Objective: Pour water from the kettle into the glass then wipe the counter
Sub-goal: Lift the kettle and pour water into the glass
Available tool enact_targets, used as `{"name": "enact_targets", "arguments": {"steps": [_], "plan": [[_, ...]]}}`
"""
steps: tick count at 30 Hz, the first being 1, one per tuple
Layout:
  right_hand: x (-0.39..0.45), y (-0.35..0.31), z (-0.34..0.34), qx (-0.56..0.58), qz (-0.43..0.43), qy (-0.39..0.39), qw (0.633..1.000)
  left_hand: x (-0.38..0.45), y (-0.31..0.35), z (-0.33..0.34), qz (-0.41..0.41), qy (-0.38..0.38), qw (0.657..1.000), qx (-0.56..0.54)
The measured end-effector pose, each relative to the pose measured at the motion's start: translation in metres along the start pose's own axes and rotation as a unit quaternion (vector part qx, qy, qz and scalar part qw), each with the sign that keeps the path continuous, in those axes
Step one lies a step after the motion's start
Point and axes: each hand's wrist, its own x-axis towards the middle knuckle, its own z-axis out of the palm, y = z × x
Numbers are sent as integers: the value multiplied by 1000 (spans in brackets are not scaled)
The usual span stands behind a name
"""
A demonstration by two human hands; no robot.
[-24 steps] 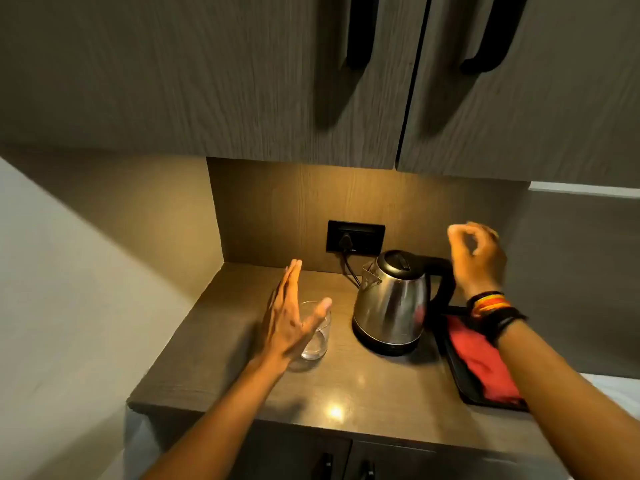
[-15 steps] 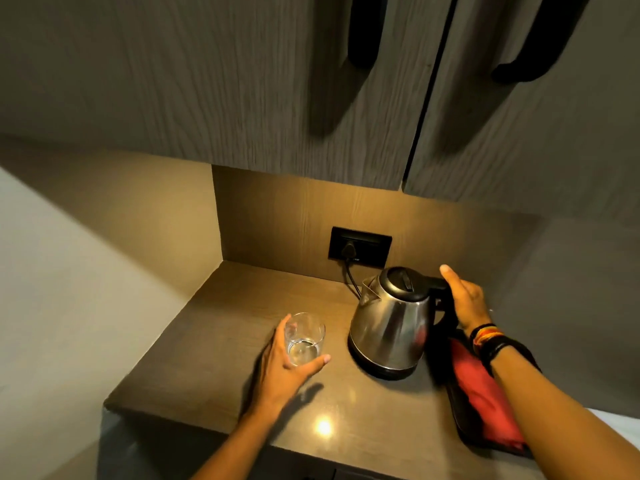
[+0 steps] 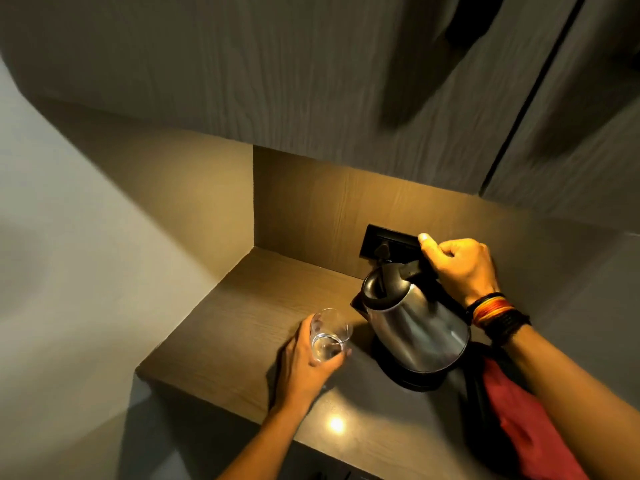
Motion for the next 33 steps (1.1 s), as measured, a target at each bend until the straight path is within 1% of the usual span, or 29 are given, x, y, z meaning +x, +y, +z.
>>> {"name": "enact_targets", "arguments": {"steps": [2, 6, 9, 17, 22, 27, 33], "plan": [[-1, -12, -1, -21, -25, -13, 999, 0, 0, -1, 8, 0, 1000, -7], [-3, -32, 0, -119, -61, -40, 990, 1, 0, -1, 21, 6, 1000, -7], [-3, -38, -2, -164, -77, -55, 982, 1, -1, -1, 28, 14, 999, -13], [7, -46, -9, -214, -131, -51, 967, -1, -4, 0, 45, 32, 998, -21], [14, -56, -16, -238, -175, -33, 955, 2, -9, 3, 67, 41, 997, 4], [18, -62, -18, -260, -202, -22, 944, 0, -9, 3, 86, 60, 994, -17], [18, -66, -18, -283, -218, -24, 934, 0, -8, 1, 96, 58, 994, -20]]}}
